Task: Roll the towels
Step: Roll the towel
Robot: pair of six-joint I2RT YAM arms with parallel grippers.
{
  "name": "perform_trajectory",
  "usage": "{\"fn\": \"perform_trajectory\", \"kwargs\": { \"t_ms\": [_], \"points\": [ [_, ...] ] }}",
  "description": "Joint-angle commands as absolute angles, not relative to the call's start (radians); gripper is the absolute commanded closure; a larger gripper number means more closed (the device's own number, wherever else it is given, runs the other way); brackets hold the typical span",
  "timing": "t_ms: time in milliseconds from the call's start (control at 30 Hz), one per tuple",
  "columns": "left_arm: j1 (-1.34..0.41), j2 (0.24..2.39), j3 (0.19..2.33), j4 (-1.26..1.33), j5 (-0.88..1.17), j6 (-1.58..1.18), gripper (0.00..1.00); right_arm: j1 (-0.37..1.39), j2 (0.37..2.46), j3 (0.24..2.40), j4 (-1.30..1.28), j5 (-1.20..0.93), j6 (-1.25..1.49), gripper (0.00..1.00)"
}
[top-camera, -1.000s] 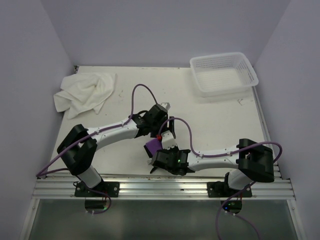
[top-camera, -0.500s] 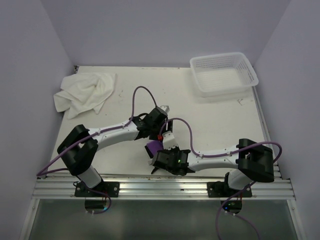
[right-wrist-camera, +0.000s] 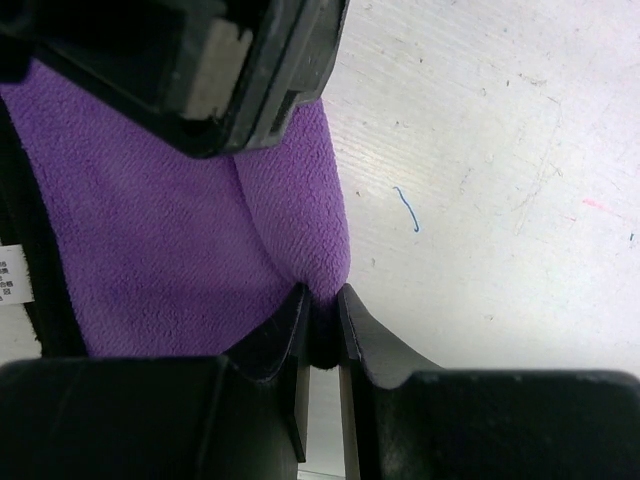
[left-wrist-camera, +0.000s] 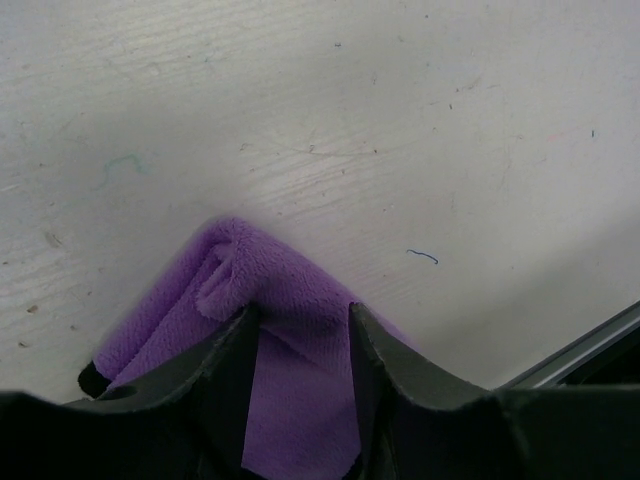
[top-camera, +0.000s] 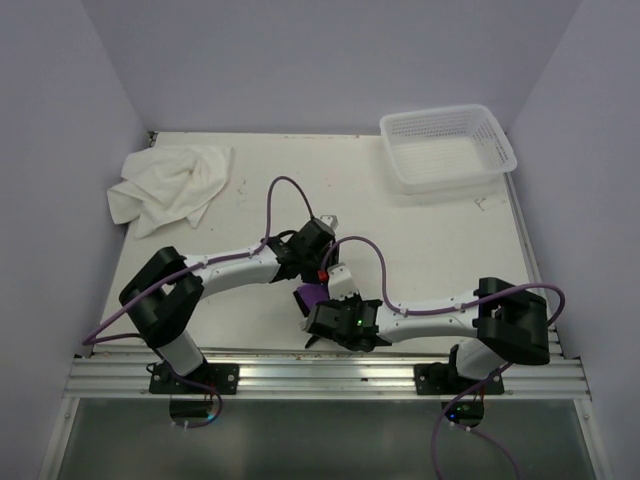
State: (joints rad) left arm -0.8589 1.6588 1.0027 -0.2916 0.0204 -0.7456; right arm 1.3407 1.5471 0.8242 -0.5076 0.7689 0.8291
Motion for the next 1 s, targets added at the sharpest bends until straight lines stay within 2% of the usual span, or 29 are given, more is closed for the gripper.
{"fn": "perform_trajectory", "kwargs": {
  "t_ms": [0,600,700,967],
  "points": [
    [-0.862,1.677,0.999,-0.233,0.008,-0.75,0.56,1.341,1.496,0.818,-0.508,0.834,0.861,1.0],
    [-0.861,1.718,0.983,-0.183,-0.04,-0.788,0.83,1.408,1.434,0.744,-0.429,0.891,0.818,1.0],
    [-0.858,1.717,0.983,-0.183,-0.054,-0.798,1.0,1.436,1.445,0.752,-0.442,0.922,0.821,1.0],
    [-0.835,1.612,0.861,-0.071,-0.083,-0.874,1.0,1.531,1.58,0.86,-0.584,1.052,0.862,1.0]
  ]
}}
